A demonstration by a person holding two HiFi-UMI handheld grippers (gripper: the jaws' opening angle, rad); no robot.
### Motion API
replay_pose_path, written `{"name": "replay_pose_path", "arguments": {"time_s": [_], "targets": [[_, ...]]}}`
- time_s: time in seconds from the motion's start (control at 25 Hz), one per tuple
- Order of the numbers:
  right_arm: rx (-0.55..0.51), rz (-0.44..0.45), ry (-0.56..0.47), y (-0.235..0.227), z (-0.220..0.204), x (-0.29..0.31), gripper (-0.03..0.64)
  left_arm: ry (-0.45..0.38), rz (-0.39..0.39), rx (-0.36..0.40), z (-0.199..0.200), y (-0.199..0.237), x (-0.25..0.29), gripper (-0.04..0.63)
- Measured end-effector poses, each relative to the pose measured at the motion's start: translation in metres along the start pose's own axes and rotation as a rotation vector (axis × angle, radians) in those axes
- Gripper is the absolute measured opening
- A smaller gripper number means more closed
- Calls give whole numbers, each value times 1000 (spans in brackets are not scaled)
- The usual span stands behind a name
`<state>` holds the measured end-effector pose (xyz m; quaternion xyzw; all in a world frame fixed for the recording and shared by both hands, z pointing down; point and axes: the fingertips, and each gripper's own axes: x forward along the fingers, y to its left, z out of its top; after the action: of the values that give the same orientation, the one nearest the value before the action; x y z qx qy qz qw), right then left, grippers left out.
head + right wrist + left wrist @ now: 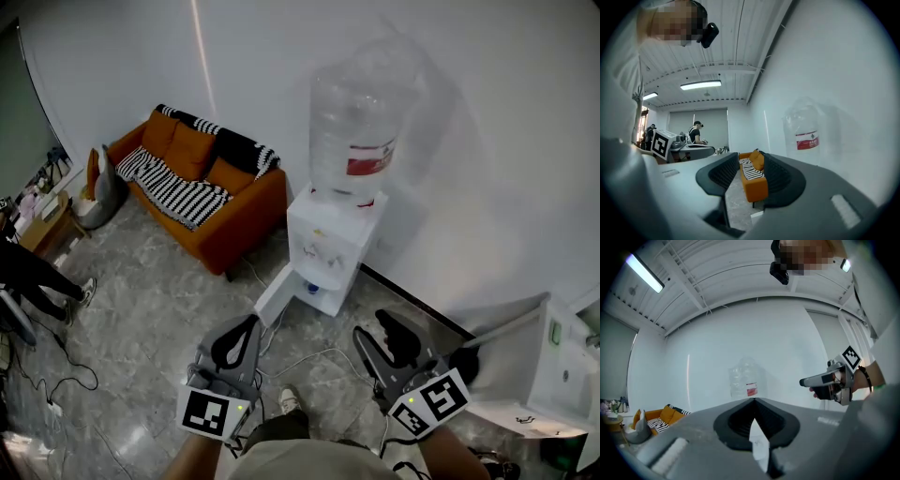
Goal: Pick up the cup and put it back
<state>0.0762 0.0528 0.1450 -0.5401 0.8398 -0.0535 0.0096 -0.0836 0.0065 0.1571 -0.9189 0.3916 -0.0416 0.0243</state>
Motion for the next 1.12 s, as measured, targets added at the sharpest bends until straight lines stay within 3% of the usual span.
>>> {"name": "replay_pose_path", "arguments": {"time_s": [0.28,0.72,0.92,1.12], "targets": [[-7,-39,15,-25,-8,68,178,22,-24,7,-21,48,46,2],[6,-11,71,-68,-34,116,179,63,48,-48,-47,65,79,2],[-2,22,117,-91,-60,132,179,83,94,-66,-67,65,90,2],[-22,37,137,-110,-114,148,179,83,105,-74,-117,65,109,2]]}}
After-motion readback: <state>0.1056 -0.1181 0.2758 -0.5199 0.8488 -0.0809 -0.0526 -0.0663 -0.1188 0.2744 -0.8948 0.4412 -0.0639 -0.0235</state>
